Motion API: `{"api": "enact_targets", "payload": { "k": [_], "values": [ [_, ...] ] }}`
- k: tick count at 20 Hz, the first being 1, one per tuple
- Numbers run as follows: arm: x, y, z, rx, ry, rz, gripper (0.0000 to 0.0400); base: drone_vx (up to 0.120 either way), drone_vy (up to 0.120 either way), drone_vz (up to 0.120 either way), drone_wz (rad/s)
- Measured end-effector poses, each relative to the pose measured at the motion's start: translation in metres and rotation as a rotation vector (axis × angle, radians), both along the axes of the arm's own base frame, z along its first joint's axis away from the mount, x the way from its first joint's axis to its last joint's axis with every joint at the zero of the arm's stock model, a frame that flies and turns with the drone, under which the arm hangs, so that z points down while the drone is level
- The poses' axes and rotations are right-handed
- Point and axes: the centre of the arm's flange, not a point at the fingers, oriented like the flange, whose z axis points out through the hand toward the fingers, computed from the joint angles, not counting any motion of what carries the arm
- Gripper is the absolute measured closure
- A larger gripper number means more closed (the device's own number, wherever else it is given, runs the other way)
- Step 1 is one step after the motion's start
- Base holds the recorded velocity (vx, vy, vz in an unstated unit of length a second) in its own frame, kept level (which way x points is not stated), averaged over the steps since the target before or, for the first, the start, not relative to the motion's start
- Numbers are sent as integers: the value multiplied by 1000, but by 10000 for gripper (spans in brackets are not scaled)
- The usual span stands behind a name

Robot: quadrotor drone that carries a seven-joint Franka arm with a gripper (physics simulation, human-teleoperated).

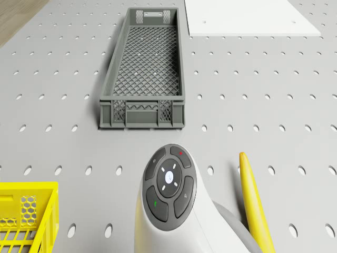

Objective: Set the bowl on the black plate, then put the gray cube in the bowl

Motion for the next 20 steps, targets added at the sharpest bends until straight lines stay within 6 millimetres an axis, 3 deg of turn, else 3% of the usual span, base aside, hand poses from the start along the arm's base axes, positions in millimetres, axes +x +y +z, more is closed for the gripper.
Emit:
{"api": "enact_targets", "payload": {
  "k": [7,13,20],
  "values": [
    [0,0,9,0,0,0,0,0,0,0,0],
    [0,0,11,0,0,0,110,0,0,0,0],
    [0,0,7,0,0,0,143,0,0,0,0]
  ]
}}
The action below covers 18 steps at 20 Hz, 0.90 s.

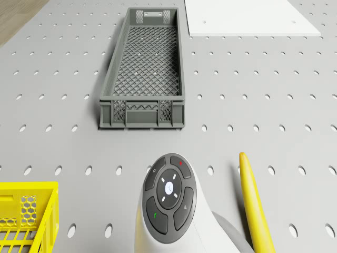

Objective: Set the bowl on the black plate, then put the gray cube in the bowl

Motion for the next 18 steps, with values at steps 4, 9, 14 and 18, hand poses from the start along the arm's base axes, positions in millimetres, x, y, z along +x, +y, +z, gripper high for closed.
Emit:
{"api": "enact_targets", "payload": {
  "k": [4,9,14,18],
  "values": [
    [0,0,-14,0,0,0,147,0,0,30,0],
    [0,0,-28,0,0,0,149,0,0,120,0],
    [0,0,-33,0,0,0,150,0,0,120,0],
    [0,0,-35,0,0,0,150,-20,20,120,0]
  ]
}}
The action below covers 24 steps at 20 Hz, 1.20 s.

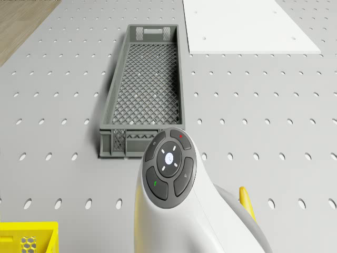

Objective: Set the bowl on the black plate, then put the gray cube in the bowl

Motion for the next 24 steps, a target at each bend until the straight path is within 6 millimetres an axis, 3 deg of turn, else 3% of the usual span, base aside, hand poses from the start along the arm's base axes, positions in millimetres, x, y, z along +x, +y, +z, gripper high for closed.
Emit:
{"api": "enact_targets", "payload": {
  "k": [6,13,17,24],
  "values": [
    [0,0,-1,0,0,0,150,-100,120,40,0],
    [0,0,-1,0,0,0,150,-86,-51,0,0],
    [0,0,-1,0,0,0,150,-120,0,70,0],
    [0,0,-1,0,0,0,150,-120,0,0,0]
  ]
}}
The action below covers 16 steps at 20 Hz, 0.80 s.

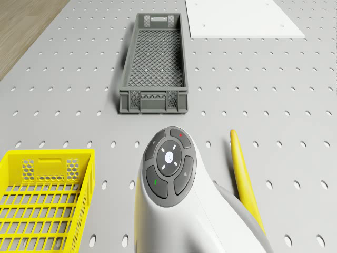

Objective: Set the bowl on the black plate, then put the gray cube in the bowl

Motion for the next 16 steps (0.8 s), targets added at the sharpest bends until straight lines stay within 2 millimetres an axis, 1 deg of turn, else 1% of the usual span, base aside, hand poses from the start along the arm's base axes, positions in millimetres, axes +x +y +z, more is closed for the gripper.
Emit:
{"api": "enact_targets", "payload": {
  "k": [14,15,16],
  "values": [
    [0,0,0,0,0,0,150,-120,0,0,0],
    [0,0,0,0,0,0,150,-120,0,-40,0],
    [0,0,0,0,0,0,150,-120,0,-120,0]
  ]
}}
